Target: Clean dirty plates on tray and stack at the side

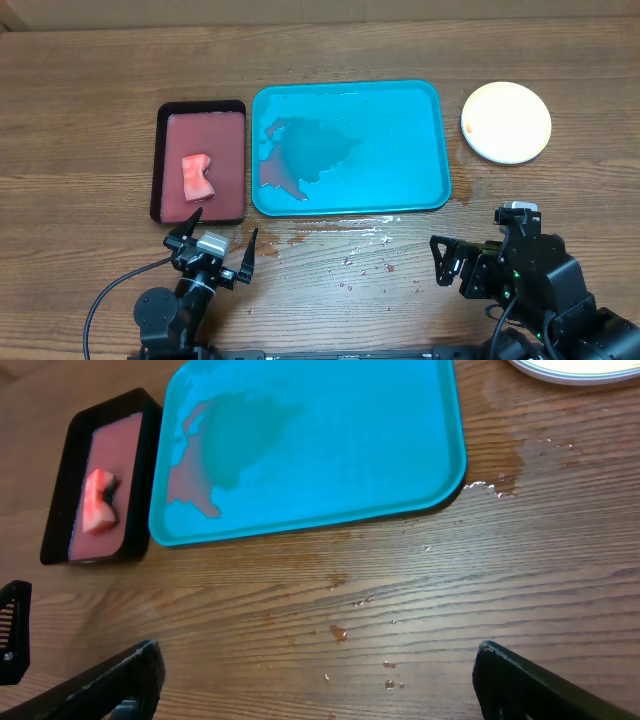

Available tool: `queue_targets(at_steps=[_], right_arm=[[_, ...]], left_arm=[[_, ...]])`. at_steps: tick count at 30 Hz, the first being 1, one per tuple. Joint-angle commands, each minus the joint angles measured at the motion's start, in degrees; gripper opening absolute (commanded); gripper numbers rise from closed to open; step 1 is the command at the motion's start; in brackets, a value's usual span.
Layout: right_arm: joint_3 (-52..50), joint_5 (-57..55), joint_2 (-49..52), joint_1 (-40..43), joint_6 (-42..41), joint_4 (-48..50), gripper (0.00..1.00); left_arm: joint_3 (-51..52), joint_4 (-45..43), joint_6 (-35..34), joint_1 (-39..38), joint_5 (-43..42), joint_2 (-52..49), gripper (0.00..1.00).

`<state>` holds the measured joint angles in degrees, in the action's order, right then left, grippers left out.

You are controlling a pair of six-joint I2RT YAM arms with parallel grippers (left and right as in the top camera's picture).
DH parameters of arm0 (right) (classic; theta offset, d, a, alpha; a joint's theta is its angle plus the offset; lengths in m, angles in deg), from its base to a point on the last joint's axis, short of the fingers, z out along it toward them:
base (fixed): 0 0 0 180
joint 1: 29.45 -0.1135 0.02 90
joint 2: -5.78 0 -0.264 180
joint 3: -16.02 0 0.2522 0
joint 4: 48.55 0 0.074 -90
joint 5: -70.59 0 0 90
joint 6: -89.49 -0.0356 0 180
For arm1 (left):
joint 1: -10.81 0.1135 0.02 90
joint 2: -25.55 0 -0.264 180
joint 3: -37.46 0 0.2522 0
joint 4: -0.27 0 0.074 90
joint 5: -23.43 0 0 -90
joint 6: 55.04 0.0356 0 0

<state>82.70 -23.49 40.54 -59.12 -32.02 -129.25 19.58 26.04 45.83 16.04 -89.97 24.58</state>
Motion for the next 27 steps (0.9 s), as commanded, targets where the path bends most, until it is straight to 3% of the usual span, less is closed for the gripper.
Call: queue_targets(at_steps=[1,21,27], right_arm=[[0.2,-0.8,-0.2,-0.3,-0.3,0.2,1.00],[0.2,-1.4,-0.2,-0.3,0.3,0.1,1.00],[-1.3,-9.9,-1.5,-0.3,2.2,3.1,1.00]], left_arm=[[0.3,-0.3,-0.8,-0.5,-0.4,0.8,1.00],[0.3,-0.3,-0.8,-0.5,-0.4,0.8,1.00],[0.3,-0.3,-0.8,-0.5,-0.4,0.8,1.00]])
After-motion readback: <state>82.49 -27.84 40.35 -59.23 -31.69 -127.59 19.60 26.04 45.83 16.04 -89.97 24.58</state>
